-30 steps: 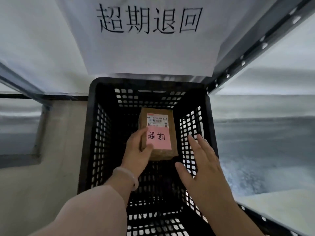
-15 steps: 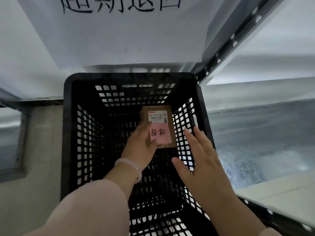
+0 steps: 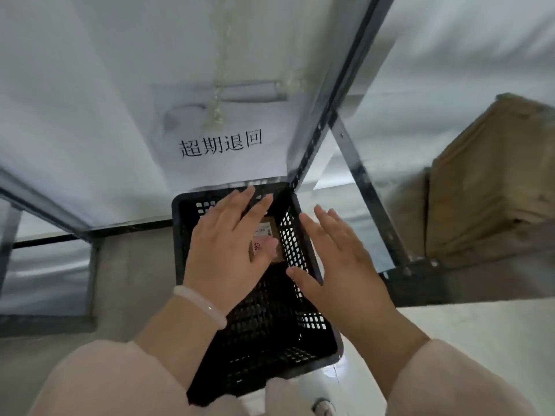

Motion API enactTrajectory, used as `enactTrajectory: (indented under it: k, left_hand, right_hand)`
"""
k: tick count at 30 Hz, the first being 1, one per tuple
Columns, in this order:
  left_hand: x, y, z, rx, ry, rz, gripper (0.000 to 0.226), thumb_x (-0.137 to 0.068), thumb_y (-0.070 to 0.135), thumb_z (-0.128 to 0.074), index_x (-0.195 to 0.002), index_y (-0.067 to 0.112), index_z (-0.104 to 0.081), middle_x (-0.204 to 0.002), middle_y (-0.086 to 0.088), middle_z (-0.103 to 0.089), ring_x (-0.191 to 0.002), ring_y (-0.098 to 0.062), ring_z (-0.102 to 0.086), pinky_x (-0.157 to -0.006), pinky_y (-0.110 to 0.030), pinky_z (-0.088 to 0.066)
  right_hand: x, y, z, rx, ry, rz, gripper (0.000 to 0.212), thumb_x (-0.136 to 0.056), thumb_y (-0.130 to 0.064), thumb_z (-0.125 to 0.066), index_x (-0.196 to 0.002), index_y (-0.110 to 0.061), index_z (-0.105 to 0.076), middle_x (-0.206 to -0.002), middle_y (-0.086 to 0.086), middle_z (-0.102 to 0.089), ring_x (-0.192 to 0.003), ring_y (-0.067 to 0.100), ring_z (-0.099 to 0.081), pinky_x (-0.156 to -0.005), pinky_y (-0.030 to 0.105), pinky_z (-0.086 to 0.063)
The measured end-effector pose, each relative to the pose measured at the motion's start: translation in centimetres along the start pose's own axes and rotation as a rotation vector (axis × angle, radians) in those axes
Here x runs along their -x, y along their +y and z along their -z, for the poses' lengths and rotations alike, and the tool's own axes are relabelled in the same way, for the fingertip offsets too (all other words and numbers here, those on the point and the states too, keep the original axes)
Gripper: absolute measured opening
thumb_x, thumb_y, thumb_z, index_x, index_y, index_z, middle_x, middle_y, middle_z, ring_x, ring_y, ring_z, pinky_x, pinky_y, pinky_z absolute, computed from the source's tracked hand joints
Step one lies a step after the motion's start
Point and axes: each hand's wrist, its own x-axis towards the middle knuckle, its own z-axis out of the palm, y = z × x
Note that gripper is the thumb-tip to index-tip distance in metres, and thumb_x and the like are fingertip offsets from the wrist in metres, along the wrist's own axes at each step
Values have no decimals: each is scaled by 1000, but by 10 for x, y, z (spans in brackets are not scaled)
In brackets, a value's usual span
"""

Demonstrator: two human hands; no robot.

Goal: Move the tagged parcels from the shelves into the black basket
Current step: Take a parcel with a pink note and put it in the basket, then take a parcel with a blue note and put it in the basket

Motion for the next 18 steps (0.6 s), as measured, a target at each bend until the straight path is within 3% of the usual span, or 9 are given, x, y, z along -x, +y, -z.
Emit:
enactTrajectory:
  k: [4, 7, 12, 15, 18]
  left_hand:
    - [26, 71, 66, -33, 102, -97, 59, -87, 48, -51, -142, 27, -46, -148, 1, -46, -138, -23, -41, -108, -52, -39]
    - [45, 141, 108, -86, 200, -144, 57, -88, 49, -51, -139, 25, -51, -147, 1, -47, -137, -23, -42, -108, -51, -39]
    - [74, 261, 148, -119, 376, -210, 56, -88, 46, -55, -140, 26, -49, -146, 0, -48, -137, -23, -42, -109, -46, -38]
    - [79, 333, 155, -101, 472, -301, 54, -87, 41, -61, -138, 24, -52, -143, -3, -51, -134, -25, -45, -107, -47, -40]
    - [76, 400, 153, -55, 488, -346, 55, -87, 40, -62, -138, 24, -51, -143, -2, -51, -134, -24, -44, -109, -46, -39]
  right_hand:
    - [58, -16, 72, 31, 194, 202, 70, -87, -51, -52, -148, -29, -28, -156, -4, -27, -146, 13, -16, -118, 42, -22]
    - [102, -8, 137, 47, 302, 309, 67, -87, -48, -52, -147, -26, -33, -154, -2, -31, -145, 14, -19, -117, 43, -25]
    - [184, 27, 229, 70, 463, 437, 69, -88, -46, -55, -148, -25, -30, -154, -2, -30, -145, 11, -17, -119, 33, -18]
    - [226, 64, 280, 76, 575, 446, 68, -87, -43, -61, -146, -20, -36, -152, 1, -34, -144, 16, -23, -116, 43, -27]
    - [257, 103, 323, 108, 651, 351, 71, -84, -47, -59, -146, -21, -36, -153, 1, -34, -145, 16, -22, -117, 44, -25]
